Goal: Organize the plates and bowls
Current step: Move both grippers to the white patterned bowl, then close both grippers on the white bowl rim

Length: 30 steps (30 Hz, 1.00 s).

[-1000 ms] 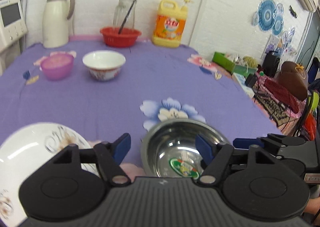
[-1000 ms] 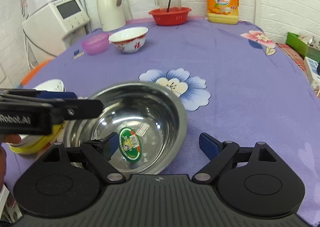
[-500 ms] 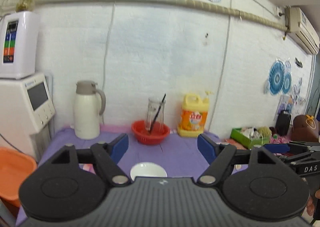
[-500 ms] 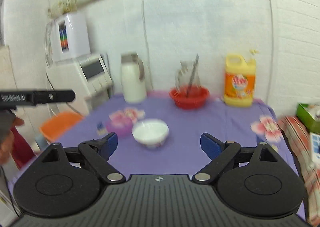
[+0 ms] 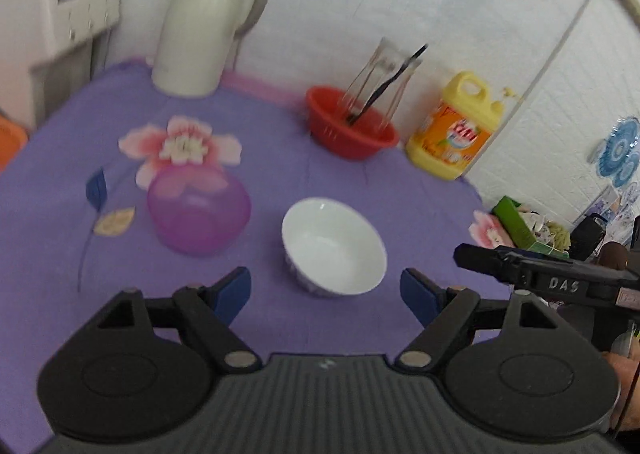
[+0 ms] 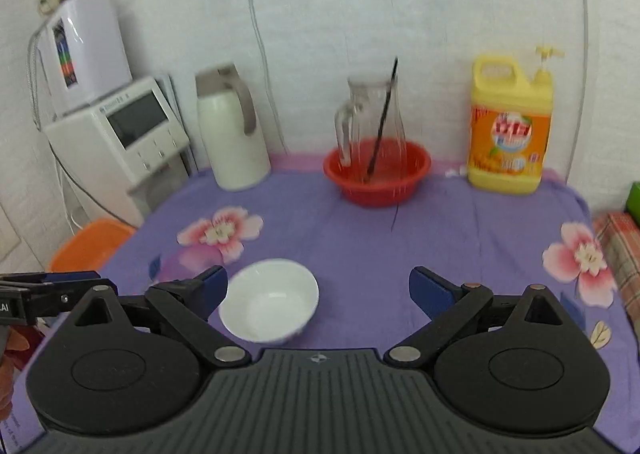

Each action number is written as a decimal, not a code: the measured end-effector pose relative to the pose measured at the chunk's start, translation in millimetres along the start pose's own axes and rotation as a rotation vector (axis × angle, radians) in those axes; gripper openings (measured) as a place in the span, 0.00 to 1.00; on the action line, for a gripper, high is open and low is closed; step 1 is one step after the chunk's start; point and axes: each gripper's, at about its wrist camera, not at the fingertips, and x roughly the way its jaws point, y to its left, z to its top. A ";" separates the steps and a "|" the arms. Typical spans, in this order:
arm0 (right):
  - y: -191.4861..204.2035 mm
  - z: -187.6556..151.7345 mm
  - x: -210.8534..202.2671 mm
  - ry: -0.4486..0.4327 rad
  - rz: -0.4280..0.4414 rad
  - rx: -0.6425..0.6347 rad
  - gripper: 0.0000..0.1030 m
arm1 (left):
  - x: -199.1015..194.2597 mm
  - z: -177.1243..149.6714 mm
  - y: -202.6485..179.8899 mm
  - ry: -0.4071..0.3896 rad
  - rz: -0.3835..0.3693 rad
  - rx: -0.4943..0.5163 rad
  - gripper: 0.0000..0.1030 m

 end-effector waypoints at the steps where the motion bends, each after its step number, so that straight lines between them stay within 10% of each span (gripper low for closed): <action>1: -2.9 -5.0 19.5 0.041 -0.003 -0.003 1.00 | 15.6 0.0 5.8 0.027 0.000 -0.045 0.80; 9: -8.6 -11.1 116.0 0.168 0.026 -0.038 1.00 | 91.9 17.0 18.2 0.075 0.058 -0.255 0.75; 18: 13.8 -9.0 140.8 0.180 0.086 -0.157 1.00 | 118.5 17.8 11.2 0.077 0.062 -0.230 0.44; 22: 20.8 -11.7 140.7 0.161 0.123 -0.171 0.79 | 122.4 18.2 7.5 0.068 0.081 -0.193 0.20; 30: 33.7 -20.0 125.2 0.163 0.126 -0.182 0.72 | 106.5 7.0 0.5 0.079 0.082 -0.141 0.19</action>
